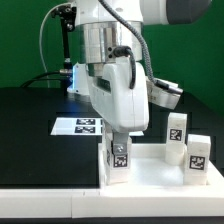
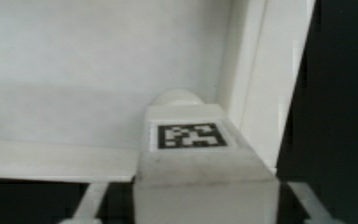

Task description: Assemble square table

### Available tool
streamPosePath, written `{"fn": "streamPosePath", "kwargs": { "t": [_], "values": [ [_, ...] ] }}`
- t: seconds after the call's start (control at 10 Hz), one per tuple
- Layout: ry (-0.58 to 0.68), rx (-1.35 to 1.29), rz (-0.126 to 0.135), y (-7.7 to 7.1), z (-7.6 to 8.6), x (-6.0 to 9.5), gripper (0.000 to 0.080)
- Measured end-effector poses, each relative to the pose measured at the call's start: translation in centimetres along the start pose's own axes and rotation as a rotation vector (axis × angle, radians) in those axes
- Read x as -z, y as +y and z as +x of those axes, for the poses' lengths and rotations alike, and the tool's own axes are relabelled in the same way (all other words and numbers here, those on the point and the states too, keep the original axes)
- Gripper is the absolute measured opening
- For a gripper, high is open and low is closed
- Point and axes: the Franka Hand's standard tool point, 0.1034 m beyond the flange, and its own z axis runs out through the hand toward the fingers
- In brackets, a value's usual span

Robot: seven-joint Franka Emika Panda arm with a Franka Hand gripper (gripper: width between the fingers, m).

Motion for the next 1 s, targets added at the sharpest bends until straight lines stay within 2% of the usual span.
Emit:
{"fn": "streamPosePath", "kwargs": {
  "t": [0.2, 0.3, 0.4, 0.5, 0.6, 0.9, 1.0],
  "values": [
    [0.001, 0.082, -0.001, 0.02, 0.05, 0.03, 0.0291],
    [0.000, 0.284, -0.002, 0.08, 0.26, 0.05, 0.0394],
    [-0.010, 0.489, -0.007, 0.16, 0.19, 0.16, 0.0394],
    [-0.019, 0.591, -0.011, 0.28, 0.09, 0.12, 0.0531],
    [-0.017, 0.617, -0.013, 0.33, 0.15, 0.07, 0.0612],
    [-0.016, 0.820, -0.012, 0.36, 0.21, 0.06, 0.0648],
    [0.016, 1.046, -0.002, 0.08, 0.00, 0.16, 0.0648]
  ]
}}
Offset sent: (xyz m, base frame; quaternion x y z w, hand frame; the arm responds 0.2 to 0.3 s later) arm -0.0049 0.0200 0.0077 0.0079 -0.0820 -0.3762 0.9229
